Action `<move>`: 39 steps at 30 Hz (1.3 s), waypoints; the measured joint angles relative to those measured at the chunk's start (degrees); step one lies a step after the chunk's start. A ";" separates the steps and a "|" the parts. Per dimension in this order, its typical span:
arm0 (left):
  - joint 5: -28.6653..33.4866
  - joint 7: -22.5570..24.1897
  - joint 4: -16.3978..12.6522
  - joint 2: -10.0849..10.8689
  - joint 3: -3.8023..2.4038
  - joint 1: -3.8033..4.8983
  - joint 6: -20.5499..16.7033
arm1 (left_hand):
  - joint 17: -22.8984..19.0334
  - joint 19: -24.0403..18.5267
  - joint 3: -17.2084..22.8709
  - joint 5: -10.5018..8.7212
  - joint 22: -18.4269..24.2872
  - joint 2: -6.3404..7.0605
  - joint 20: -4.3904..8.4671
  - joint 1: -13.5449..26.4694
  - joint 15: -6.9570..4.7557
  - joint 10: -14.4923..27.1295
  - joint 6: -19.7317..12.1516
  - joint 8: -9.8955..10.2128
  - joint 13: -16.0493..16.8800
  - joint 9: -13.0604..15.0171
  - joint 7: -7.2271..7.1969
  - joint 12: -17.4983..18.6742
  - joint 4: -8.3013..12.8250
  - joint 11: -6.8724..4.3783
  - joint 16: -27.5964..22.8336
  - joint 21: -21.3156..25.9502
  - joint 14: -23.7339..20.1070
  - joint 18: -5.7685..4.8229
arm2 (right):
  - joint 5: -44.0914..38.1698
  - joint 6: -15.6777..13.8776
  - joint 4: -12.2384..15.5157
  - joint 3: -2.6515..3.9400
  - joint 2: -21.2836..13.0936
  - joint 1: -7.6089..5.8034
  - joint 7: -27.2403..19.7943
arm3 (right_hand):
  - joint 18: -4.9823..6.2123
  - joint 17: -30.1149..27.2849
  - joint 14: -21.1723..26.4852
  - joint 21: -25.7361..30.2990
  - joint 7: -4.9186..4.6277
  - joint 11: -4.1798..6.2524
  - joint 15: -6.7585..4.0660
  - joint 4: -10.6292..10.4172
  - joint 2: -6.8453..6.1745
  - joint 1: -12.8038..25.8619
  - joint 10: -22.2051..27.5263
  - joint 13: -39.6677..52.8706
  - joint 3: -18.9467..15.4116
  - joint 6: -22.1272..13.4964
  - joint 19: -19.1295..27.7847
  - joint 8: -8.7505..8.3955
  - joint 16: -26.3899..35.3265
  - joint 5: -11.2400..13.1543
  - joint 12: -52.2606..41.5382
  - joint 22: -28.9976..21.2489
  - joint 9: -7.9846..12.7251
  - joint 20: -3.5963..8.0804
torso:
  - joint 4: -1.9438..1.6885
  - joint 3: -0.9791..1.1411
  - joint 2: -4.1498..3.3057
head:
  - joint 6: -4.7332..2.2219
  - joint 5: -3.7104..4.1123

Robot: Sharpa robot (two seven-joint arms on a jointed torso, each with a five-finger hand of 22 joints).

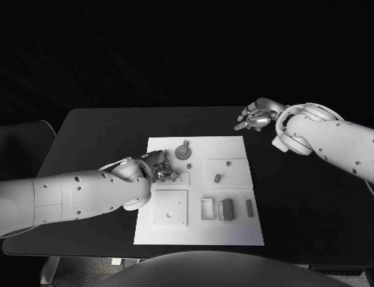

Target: Assemble the parts on the task board

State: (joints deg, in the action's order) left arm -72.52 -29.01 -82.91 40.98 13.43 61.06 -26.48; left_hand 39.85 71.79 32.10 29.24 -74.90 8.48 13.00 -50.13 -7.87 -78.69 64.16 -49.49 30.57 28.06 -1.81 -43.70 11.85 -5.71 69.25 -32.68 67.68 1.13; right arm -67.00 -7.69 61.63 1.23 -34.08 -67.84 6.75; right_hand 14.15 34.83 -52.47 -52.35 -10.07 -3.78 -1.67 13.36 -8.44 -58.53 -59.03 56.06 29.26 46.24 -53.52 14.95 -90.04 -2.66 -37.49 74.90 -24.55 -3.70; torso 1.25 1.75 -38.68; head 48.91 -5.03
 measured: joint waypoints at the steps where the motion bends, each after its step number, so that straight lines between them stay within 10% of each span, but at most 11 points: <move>1: 0.01 0.03 0.04 -0.02 -0.01 0.00 0.05 | 0.00 0.00 0.00 0.00 0.00 0.00 0.00 0.00 0.00 0.00 0.00 0.00 -0.01 -0.06 0.00 0.00 0.00 0.00 0.00 0.01 0.00 -0.01 | 0.00 0.00 0.00 0.00 0.00 0.00 0.00 | 0.00 0.00 0.00 0.00 0.00 0.00 0.00 0.00 0.00 0.00 0.00 0.00 0.00 -0.01 0.00 0.00 0.00 0.00 0.00 0.00 0.00 0.00 | 0.00 0.00 0.00 | 0.01 0.00; 14: 0.09 0.47 0.45 -0.17 -0.06 0.00 0.44 | -0.23 0.19 0.25 -1.35 -0.04 0.13 0.03 -0.13 0.09 0.07 -0.08 -0.60 -0.11 -0.18 0.08 -0.45 -0.24 0.08 0.26 0.08 0.09 -0.05 | 0.00 0.03 0.02 0.00 -0.04 0.00 0.03 | -0.01 0.00 -0.01 0.00 -0.04 0.00 0.04 -0.17 0.00 0.00 0.00 -0.05 -0.17 -0.06 0.00 0.00 0.00 0.00 0.00 0.00 0.00 0.00 | -0.01 -0.03 0.00 | 0.11 0.04; 39: 0.11 0.99 0.66 -0.17 -0.17 -0.03 0.82 | -0.98 0.39 3.05 -16.96 -0.02 5.79 0.24 -2.86 -0.13 0.30 -0.44 -2.17 -0.59 -0.45 -0.25 -1.41 -0.76 -0.12 1.09 0.08 -0.13 -0.14 | 0.00 0.06 0.08 0.00 -0.21 0.00 0.05 | -0.03 0.00 -0.02 0.00 0.15 -0.19 0.21 -0.16 -0.23 0.23 0.19 -0.04 -0.16 -0.08 0.00 0.00 0.00 0.00 0.00 0.04 -0.01 0.00 | -0.02 -0.01 0.01 | 0.27 0.08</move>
State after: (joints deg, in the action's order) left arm -72.41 -28.02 -82.25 40.81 13.26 61.03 -25.65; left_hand 38.87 72.19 35.15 12.28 -74.93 14.27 13.23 -52.99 -8.00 -78.40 63.72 -51.66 29.97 27.61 -2.07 -45.11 11.08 -5.83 70.34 -32.60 67.55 0.99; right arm -67.00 -7.63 61.71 1.22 -34.29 -67.84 6.80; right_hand 14.12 34.83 -52.49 -52.35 -9.92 -3.97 -1.46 13.19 -8.67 -58.30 -58.84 56.01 29.10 46.16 -53.52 14.95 -90.04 -2.66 -37.49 74.94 -24.56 -3.70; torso 1.22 1.75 -38.67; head 49.18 -4.95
